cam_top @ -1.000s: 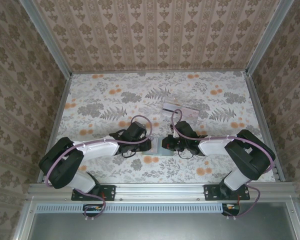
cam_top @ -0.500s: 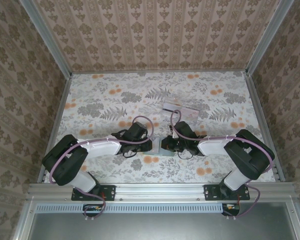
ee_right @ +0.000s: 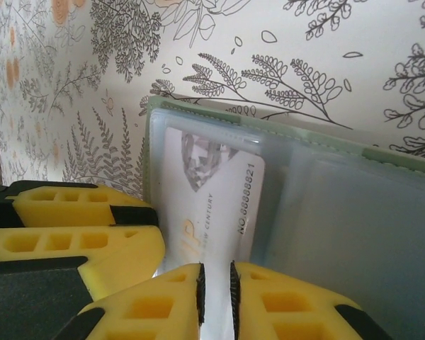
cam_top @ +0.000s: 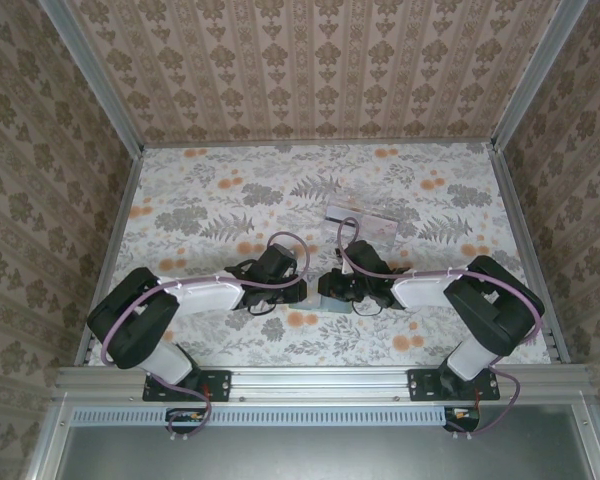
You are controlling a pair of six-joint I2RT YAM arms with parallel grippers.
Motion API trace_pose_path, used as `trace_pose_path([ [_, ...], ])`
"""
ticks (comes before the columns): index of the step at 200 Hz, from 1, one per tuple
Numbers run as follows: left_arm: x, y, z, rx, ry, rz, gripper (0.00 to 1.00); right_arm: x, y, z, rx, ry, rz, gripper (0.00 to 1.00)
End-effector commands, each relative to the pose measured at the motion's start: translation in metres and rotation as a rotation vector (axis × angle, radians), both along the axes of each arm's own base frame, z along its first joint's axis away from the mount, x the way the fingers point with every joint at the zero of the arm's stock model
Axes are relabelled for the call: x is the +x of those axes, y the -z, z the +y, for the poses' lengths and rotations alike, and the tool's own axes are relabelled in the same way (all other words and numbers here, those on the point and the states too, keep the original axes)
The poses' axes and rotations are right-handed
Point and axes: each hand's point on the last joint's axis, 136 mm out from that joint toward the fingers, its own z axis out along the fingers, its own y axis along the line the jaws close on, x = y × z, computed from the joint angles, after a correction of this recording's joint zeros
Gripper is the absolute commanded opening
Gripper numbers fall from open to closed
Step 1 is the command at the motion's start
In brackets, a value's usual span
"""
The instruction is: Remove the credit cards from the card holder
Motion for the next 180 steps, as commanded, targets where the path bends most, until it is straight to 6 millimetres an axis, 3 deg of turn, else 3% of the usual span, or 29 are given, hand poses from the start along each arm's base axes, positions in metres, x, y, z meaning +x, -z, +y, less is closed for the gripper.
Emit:
trace_pose_path([
  [1, -0.011, 0.014, 0.007, 0.036, 0.007, 0.044, 0.24, -0.002, 0.011, -0.005, -0.051, 0.016, 0.021, 0.21],
  [66, -0.013, 0.017, 0.008, 0.041, 0.003, 0.048, 0.2, -0.004, 0.021, -0.012, -0.093, 0.033, 0.052, 0.22],
  [119, -0.015, 0.02, 0.003, 0.04, 0.016, 0.058, 0.17, -0.002, 0.011, 0.007, 0.021, -0.006, 0.038, 0.21],
  [155, -0.016, 0.021, 0.004, 0.05, 0.014, 0.059, 0.16, -0.004, 0.012, 0.003, 0.018, 0.007, 0.039, 0.11],
  [180, -0.015, 0.021, 0.007, 0.067, 0.006, 0.058, 0.14, -0.005, 0.011, -0.003, 0.012, 0.02, 0.031, 0.11],
])
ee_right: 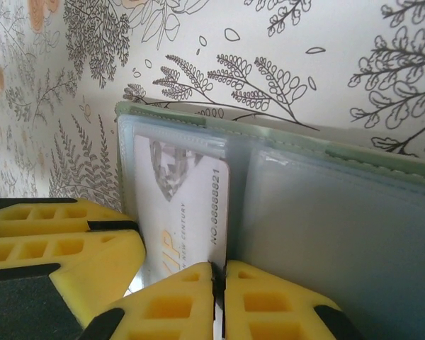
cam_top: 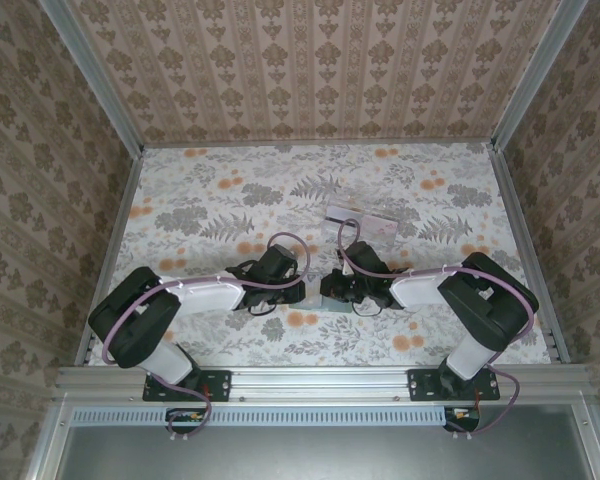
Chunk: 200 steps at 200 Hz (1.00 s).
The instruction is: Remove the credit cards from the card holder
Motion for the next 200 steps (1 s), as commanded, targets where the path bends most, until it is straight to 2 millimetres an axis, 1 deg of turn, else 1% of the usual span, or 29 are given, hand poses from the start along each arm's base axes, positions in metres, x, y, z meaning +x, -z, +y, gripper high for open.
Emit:
trace_pose_path([
  [1, -0.014, 0.0184, 0.0073, 0.061, 0.009, 0.058, 0.14, -0.0054, 0.0009, -0.0013, 0.009, -0.005, 0.001, 0.11],
  [12, -0.014, 0.0202, 0.0092, 0.072, 0.004, 0.062, 0.12, -0.0054, 0.0005, -0.0028, 0.014, 0.0, -0.001, 0.11],
  [22, -0.0136, 0.0213, 0.0101, 0.082, 0.001, 0.066, 0.1, -0.0053, 0.0002, -0.0033, 0.02, 0.001, -0.001, 0.08],
  [37, -0.0145, 0.0246, 0.0125, 0.097, -0.006, 0.076, 0.07, -0.0048, -0.0008, -0.0039, 0.029, 0.005, -0.002, 0.07],
  [44, -0.0139, 0.0249, 0.0135, 0.101, -0.011, 0.078, 0.06, -0.0044, -0.0011, -0.004, 0.035, 0.005, -0.002, 0.04],
  [51, -0.0143, 0.0255, 0.0133, 0.102, -0.011, 0.08, 0.06, -0.0046, -0.0014, -0.0043, 0.04, 0.005, -0.001, 0.03],
  [56, -0.0145, 0.0259, 0.0137, 0.104, -0.012, 0.082, 0.05, -0.0045, -0.0018, -0.0042, 0.044, 0.005, -0.002, 0.04],
  [73, -0.0146, 0.0264, 0.0141, 0.107, -0.013, 0.083, 0.05, -0.0044, -0.0025, -0.0039, 0.054, 0.002, -0.002, 0.17],
  [91, -0.0137, 0.026, 0.0138, 0.108, -0.013, 0.083, 0.05, -0.0044, -0.0033, -0.0034, 0.066, 0.001, -0.001, 0.19],
  [117, -0.0133, 0.0258, 0.0131, 0.107, -0.013, 0.084, 0.05, -0.0042, -0.0028, -0.0046, 0.084, 0.008, 0.004, 0.19],
  [141, -0.0136, 0.0267, 0.0133, 0.11, -0.013, 0.086, 0.05, -0.005, -0.0016, -0.0056, 0.093, 0.01, 0.008, 0.16],
  [151, -0.0136, 0.0271, 0.0135, 0.112, -0.014, 0.087, 0.05, -0.0046, -0.0018, -0.0061, 0.096, 0.012, 0.006, 0.1],
  [165, -0.0136, 0.0276, 0.0138, 0.112, -0.015, 0.088, 0.05, -0.0043, -0.0015, -0.0065, 0.097, 0.014, 0.006, 0.05],
  [172, -0.014, 0.0277, 0.0141, 0.113, -0.014, 0.089, 0.05, -0.0043, -0.0019, -0.0064, 0.1, 0.014, 0.004, 0.0],
  [200, -0.014, 0.0283, 0.015, 0.118, -0.018, 0.09, 0.05, -0.0043, -0.0025, -0.0085, 0.108, 0.02, 0.001, 0.0],
])
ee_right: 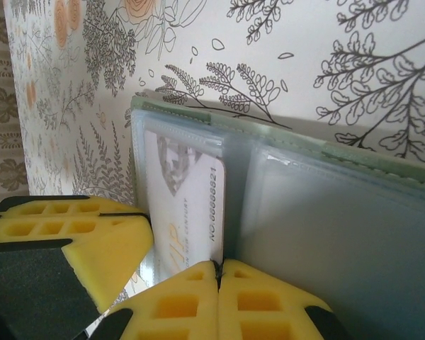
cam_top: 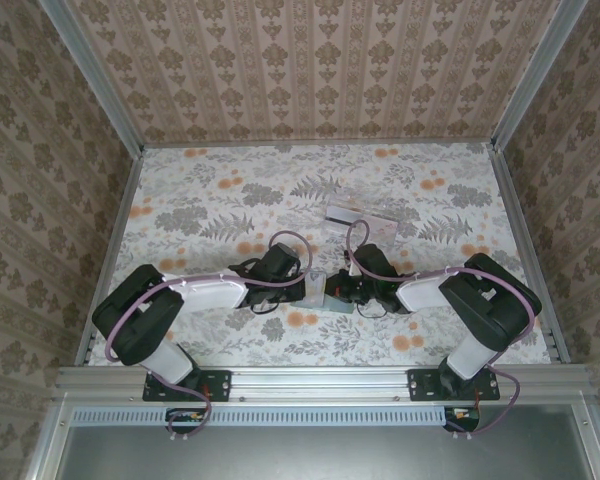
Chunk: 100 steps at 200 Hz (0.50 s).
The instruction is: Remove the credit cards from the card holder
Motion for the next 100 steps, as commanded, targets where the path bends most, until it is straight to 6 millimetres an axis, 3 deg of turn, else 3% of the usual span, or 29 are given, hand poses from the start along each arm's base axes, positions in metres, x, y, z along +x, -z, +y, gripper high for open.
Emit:
trace_pose_path([
  [1, -0.018, 0.028, 0.019, 0.109, -0.002, 0.088, 0.05, -0.004, -0.001, 0.0, 0.023, -0.011, -0.001, 0.0],
  [100, -0.018, 0.033, 0.026, 0.118, -0.024, 0.1, 0.02, -0.007, -0.001, -0.028, 0.006, 0.032, 0.004, 0.0],
])
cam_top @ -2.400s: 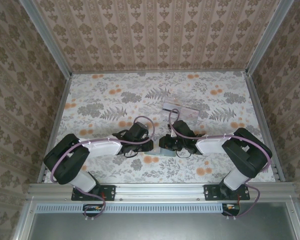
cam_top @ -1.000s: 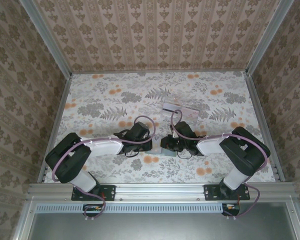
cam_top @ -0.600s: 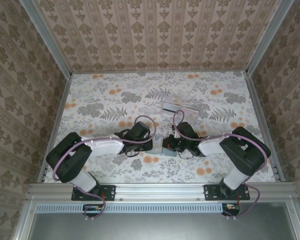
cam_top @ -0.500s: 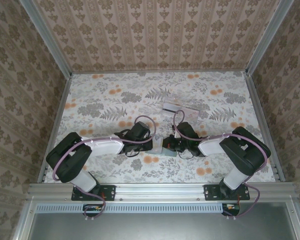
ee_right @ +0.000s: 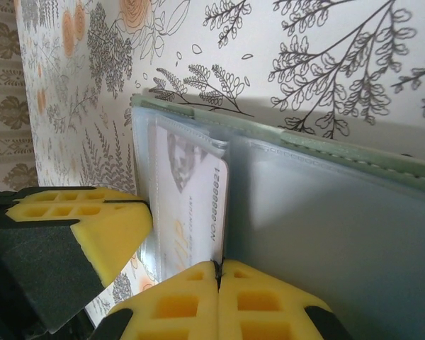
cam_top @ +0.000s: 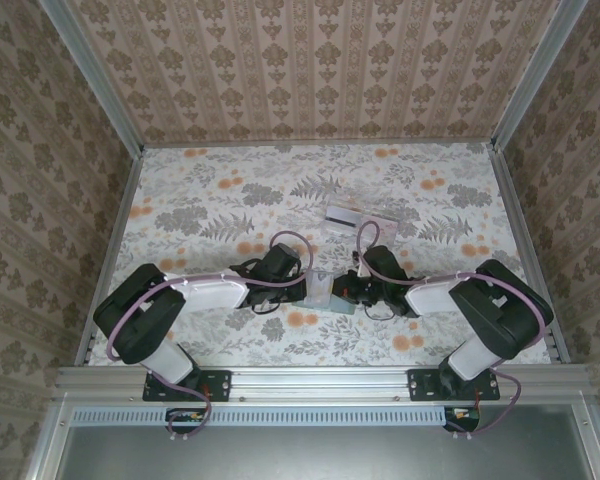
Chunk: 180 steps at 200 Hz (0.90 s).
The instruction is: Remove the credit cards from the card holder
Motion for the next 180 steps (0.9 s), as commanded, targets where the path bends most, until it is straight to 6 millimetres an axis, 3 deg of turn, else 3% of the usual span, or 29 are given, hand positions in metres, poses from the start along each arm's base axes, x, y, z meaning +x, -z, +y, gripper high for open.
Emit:
trace_pose_path([
  [1, -0.019, 0.032, 0.028, 0.126, -0.018, 0.099, 0.02, -0.005, 0.004, -0.008, -0.018, -0.001, 0.006, 0.0],
  [75, -0.019, 0.026, 0.022, 0.098, -0.008, 0.093, 0.04, -0.008, 0.007, -0.017, -0.03, 0.01, 0.015, 0.0],
  [130, -0.013, -0.004, 0.015, 0.057, 0.0, 0.036, 0.05, -0.004, 0.01, -0.012, -0.019, 0.002, 0.02, 0.0],
  [154, -0.011, -0.022, 0.009, 0.024, 0.014, 0.001, 0.16, -0.002, 0.009, -0.01, -0.008, 0.0, 0.017, 0.0],
  [180, -0.009, -0.034, -0.004, 0.002, 0.056, -0.027, 0.18, -0.001, 0.008, -0.007, -0.002, -0.003, 0.014, 0.0],
])
